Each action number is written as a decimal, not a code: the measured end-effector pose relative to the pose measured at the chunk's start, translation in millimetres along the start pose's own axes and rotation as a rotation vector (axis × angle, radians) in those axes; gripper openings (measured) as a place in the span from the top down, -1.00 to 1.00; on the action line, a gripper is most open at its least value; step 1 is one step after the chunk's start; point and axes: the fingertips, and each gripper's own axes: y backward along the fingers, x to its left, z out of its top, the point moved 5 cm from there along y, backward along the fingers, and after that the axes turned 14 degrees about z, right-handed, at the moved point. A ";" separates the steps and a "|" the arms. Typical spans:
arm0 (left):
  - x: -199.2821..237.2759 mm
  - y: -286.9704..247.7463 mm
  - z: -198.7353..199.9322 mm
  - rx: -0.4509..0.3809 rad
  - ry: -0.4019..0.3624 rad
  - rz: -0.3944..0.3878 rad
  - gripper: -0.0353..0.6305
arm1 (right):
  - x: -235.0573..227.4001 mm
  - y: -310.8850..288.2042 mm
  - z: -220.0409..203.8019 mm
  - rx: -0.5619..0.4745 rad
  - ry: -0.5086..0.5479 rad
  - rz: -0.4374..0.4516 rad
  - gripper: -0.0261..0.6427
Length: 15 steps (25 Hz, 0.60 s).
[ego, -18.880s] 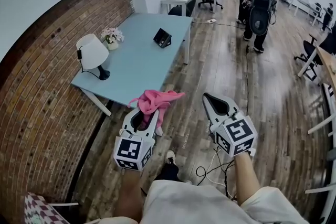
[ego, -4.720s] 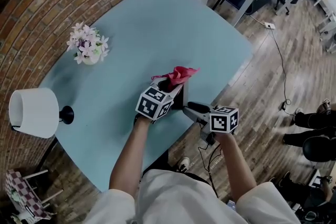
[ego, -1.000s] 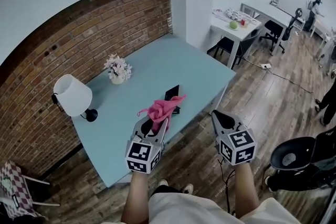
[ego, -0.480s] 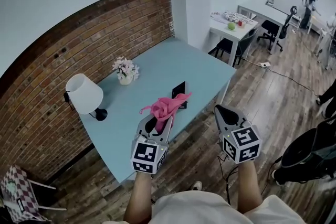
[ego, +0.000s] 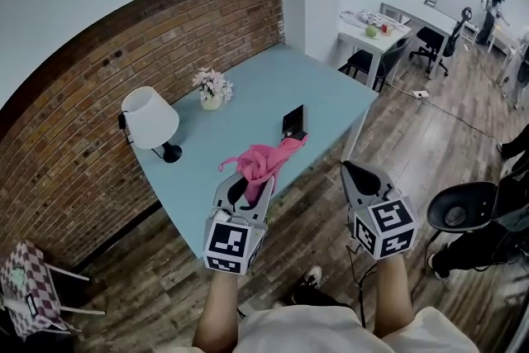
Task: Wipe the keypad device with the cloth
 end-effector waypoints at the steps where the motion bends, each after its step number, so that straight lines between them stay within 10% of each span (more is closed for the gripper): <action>1: 0.3 7.9 0.7 0.002 -0.001 0.003 0.48 | 8.1 4.4 0.2 0.002 0.007 0.000 0.86; 15: -10.3 75.5 -7.3 0.010 0.029 -0.003 0.48 | 63.6 56.3 -3.3 0.000 0.033 -0.032 0.86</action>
